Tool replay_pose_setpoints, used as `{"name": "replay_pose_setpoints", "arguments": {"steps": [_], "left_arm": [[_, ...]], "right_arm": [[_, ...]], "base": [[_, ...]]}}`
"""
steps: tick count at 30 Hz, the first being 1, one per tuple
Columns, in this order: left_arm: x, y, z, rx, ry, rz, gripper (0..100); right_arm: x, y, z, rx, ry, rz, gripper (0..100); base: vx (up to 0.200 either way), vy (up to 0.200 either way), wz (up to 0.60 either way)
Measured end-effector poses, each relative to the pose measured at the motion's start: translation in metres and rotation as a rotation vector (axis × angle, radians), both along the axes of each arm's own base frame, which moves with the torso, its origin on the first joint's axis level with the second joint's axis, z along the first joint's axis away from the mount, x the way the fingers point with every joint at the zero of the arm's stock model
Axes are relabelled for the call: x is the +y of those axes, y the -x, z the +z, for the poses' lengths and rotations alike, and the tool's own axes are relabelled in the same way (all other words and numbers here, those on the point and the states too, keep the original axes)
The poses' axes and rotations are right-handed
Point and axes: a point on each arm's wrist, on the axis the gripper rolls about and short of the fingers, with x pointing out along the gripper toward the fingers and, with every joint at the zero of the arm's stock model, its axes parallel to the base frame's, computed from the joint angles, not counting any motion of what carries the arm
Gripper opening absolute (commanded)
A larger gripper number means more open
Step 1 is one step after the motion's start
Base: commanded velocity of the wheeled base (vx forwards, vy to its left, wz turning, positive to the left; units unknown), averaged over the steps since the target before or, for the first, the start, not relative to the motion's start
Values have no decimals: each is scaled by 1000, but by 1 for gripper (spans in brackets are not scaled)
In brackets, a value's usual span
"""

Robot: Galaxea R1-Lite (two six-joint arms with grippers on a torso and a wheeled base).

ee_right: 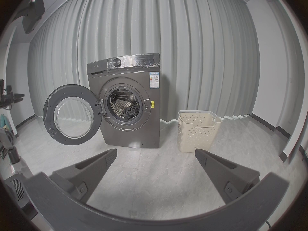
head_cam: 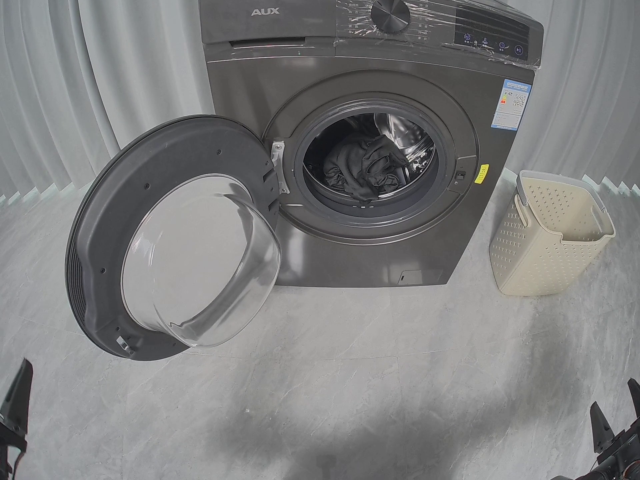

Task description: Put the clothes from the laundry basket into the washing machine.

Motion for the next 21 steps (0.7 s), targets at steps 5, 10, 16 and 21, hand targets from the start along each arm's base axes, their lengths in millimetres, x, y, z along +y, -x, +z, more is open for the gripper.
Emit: {"name": "replay_pose_setpoints", "arguments": {"steps": [5,10,16,21], "left_arm": [[-1,-35,26,33,9,-6,100],[-2,-73,33,116,12,-20,100],[-3,-94,29,177,13,-68,100],[-4,-97,26,195,15,-91,100]], "right_arm": [[0,0,0,0,0,0,100],[0,0,0,1,0,-1,100],[0,0,0,1,1,-2,100],[0,0,0,1,-1,-1,100]], "base": [[0,0,0],[0,0,0],[0,0,300],[0,0,0]]}}
